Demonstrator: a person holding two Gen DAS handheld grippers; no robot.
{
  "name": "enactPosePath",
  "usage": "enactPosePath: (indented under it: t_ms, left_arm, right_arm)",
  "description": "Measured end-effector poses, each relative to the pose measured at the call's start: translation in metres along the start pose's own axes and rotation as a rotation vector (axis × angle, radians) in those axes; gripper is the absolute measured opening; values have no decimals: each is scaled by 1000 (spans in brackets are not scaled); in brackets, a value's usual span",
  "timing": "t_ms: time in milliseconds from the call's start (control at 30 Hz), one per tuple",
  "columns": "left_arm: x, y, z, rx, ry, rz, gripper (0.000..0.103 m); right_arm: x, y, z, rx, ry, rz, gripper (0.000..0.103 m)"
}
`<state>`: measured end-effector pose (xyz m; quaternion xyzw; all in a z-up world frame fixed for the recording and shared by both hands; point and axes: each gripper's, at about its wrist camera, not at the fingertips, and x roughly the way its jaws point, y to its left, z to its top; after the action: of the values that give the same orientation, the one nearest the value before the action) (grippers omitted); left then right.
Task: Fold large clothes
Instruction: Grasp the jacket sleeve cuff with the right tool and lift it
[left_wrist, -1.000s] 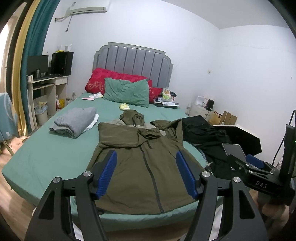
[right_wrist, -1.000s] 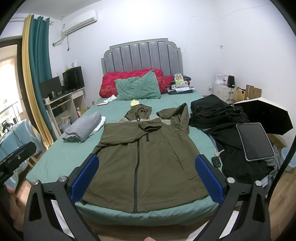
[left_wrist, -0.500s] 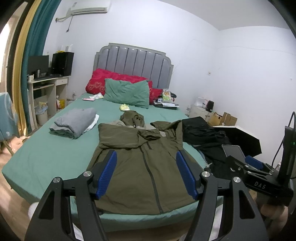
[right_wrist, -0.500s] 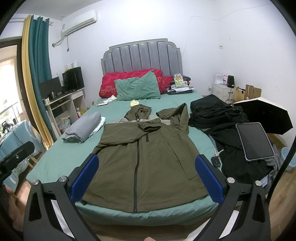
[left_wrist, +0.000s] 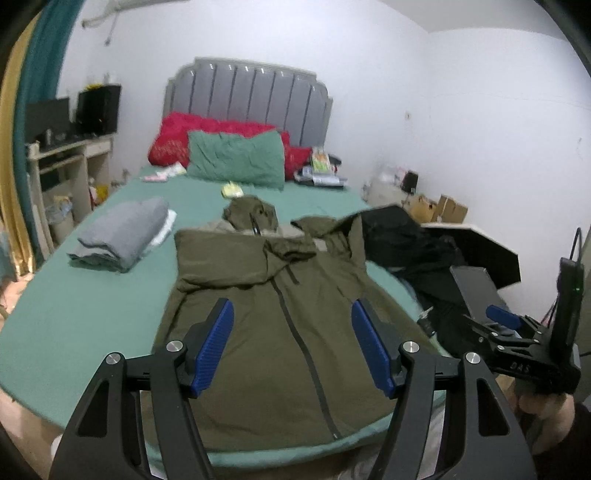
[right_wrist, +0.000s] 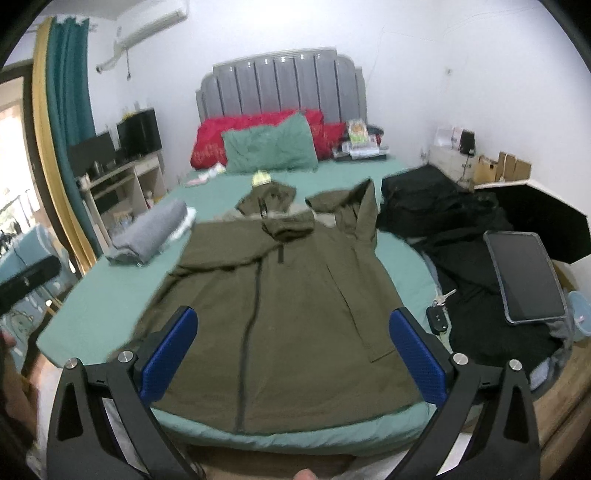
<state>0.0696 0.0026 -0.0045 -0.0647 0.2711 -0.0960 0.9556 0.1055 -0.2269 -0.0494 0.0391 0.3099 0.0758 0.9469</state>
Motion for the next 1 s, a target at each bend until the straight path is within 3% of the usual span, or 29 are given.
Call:
enactPosePath:
  t_ms: [133,233,400,533,700,867,900,933,1000]
  left_arm:
    - [62,26,8,11,44,16,69]
    - [116,52,20,3,71,6,69]
    - [213,96,39,8,84,26,69]
    - [270,151,33,-102,131,71,69]
    - [288,201,24,-176,173,140,69]
    - [294,228,26,-244,196,140,69]
    - [294,230,25,-250,198,139,69]
    - [296,230,26,-250,199,141,69]
    - [296,227,26,-249,200,136,69]
  right_arm:
    - [70,-26,11,10,83,2,76]
    - [142,-41,29,-4,140,37,66]
    - [262,-52,66,35,222,100,64]
    - [354,-41,88,106,270,147,65]
    - [447,-48,114,239,291,86,65]
    - [492,-52,118,410,309,196,64]
    - [492,-53,120,410,296,210,39]
    - [492,-55,122,401,294,216,3]
    - [486,-67,129,416,307,212,3]
